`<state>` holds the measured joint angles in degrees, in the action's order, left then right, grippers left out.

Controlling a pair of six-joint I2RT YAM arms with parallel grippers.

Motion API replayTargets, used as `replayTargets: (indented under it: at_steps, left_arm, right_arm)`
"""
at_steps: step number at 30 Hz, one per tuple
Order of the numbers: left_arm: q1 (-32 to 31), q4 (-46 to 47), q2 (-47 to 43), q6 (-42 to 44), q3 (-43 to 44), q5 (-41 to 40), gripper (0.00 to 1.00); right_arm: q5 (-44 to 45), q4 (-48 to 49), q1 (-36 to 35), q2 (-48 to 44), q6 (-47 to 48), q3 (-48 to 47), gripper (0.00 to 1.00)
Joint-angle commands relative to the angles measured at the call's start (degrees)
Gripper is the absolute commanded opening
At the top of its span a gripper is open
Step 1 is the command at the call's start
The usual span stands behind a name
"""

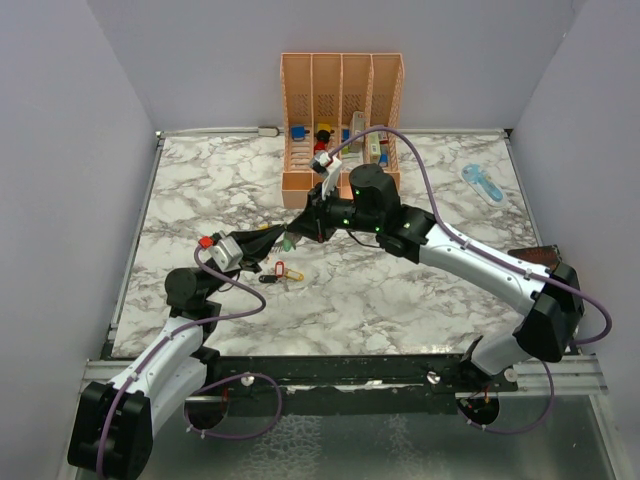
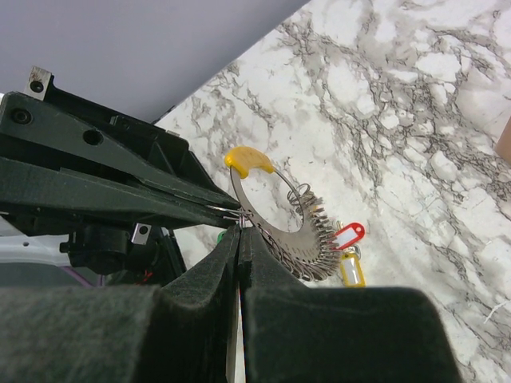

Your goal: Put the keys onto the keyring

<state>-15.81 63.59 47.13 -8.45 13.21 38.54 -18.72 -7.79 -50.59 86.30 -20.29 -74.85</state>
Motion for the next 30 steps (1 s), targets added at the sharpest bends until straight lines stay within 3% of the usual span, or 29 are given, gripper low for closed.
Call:
replayTargets:
  at_steps: [1, 5, 8, 14, 20, 26, 30]
  left_arm:
    - [-0.2, 4.6, -1.1, -0.9, 0.3, 2.4, 0.0]
    - [-0.2, 4.9, -0.9, -0.7, 0.4, 1.7, 0.0]
    - [-0.1, 5.0, -0.8, -0.7, 0.5, 1.7, 0.0]
    - [-0.1, 5.0, -0.6, -1.7, 0.8, 2.1, 0.0]
    - [-0.2, 6.6, 0.5, -4.9, 1.6, 5.1, 0.0]
    - [-0.3, 8.1, 2.1, -8.8, 2.7, 8.3, 0.0]
    - [-0.5, 8.3, 2.7, -9.7, 3.5, 9.8, 0.0]
  right_arm:
    - [2.4, -0.9, -0.4, 0.8, -1.2, -2.1, 0.01]
    - [3.2, -2.7, -0.4, -0.2, -1.7, -1.7, 0.02]
    - [4.2, -3.6, -0.4, -2.0, -1.7, -0.6, 0.2]
    - [6.7, -3.1, -0.4, -7.4, 1.1, 1.9, 0.34]
    - [6.5, 2.1, -0.3, -12.5, 10.2, 4.8, 0.35]
    - [-8.2, 7.4, -0.2, -12.8, 21.1, 5.4, 0.34]
    - [-14.2, 4.3, -0.2, -10.1, 25.2, 3.0, 0.3]
